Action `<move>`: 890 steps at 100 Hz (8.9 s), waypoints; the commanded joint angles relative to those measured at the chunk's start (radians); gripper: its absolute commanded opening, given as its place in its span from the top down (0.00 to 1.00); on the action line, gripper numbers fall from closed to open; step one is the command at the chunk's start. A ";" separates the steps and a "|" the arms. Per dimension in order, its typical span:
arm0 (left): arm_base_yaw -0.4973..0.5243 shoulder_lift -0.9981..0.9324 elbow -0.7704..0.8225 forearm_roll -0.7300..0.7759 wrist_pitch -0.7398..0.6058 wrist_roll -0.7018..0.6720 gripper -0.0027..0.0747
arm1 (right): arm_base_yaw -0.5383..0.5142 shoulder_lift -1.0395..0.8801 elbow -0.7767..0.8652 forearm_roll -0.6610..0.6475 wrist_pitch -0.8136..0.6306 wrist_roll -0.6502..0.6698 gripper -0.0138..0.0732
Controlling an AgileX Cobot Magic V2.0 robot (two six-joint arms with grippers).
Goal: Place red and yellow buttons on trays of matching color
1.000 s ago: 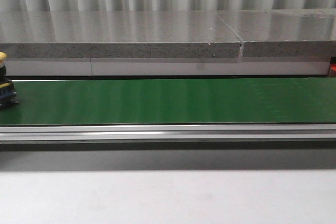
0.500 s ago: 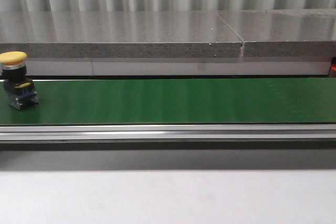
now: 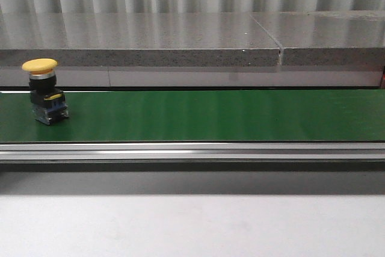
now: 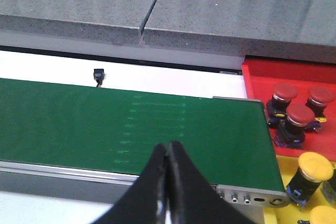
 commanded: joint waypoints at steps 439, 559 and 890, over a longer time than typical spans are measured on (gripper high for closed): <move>-0.612 -1.579 0.967 -0.056 -0.024 0.064 0.99 | 0.000 0.391 -0.351 0.018 0.128 -0.012 0.92; -0.612 -1.579 0.967 -0.056 -0.024 0.064 0.99 | 0.226 1.180 -0.988 0.101 0.631 -0.163 0.25; -0.612 -1.579 0.967 -0.056 -0.024 0.064 0.99 | -0.749 1.329 -0.607 0.023 0.135 0.190 0.65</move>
